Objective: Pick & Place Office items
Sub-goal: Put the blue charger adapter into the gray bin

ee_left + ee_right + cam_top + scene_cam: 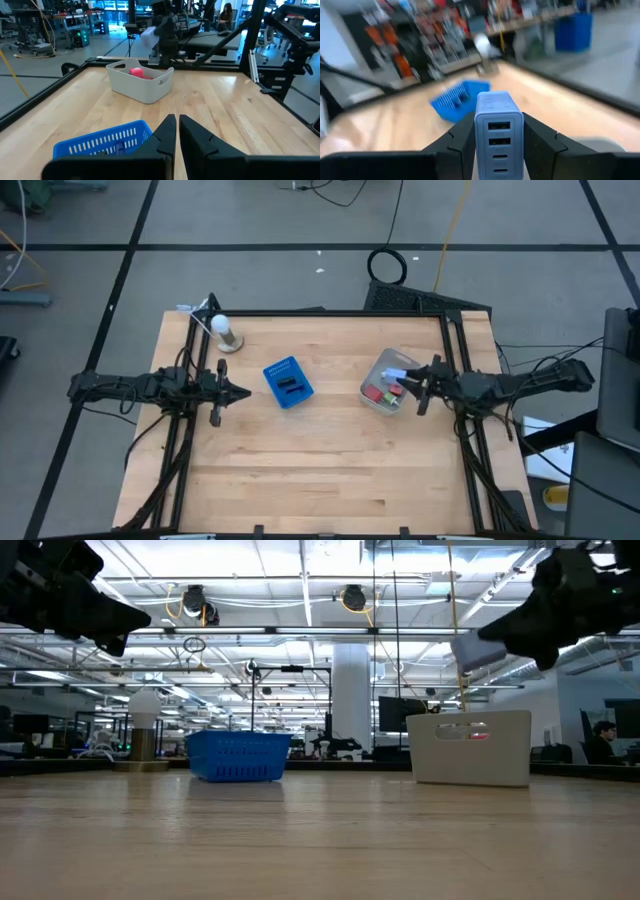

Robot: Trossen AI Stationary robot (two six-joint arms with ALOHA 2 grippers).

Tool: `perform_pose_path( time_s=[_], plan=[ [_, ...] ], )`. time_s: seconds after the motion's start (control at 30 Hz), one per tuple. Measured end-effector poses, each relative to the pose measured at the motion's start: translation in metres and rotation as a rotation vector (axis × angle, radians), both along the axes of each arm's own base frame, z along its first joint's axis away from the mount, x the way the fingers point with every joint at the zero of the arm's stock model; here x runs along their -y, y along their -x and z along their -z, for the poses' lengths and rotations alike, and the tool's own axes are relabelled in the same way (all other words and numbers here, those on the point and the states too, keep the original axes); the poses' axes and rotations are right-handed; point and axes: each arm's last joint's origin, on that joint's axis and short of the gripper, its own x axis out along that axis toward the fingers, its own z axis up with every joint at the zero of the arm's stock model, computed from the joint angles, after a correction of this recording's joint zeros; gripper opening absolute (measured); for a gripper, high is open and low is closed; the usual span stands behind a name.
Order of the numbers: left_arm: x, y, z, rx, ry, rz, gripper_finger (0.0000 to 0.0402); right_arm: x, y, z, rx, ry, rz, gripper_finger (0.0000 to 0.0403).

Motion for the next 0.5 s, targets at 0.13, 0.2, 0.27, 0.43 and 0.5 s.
perform_pose_path(
  time_s=[0.13,0.2,0.27,0.43,0.5],
  plan=[
    [0.000,0.000,0.000,0.000,0.001,0.000,0.0026,0.002,-0.010,-0.005,-0.201,-0.056,0.049,0.0115],
    [0.000,0.000,0.000,0.000,0.001,0.000,0.0026,0.004,-0.015,-0.003,-0.295,-0.081,0.085,0.0115],
    [0.000,0.000,0.000,0.000,0.001,0.001,0.0026,0.007,-0.021,0.000,-0.374,-0.094,0.127,0.0115],
    [0.000,0.000,0.000,0.000,0.001,0.000,0.0026,0.018,-0.035,0.002,-0.457,-0.113,0.215,0.0115],
    [0.000,0.000,0.000,0.000,0.001,0.001,0.0026,0.023,-0.039,0.003,-0.486,-0.133,0.252,0.0115]
  ],
)
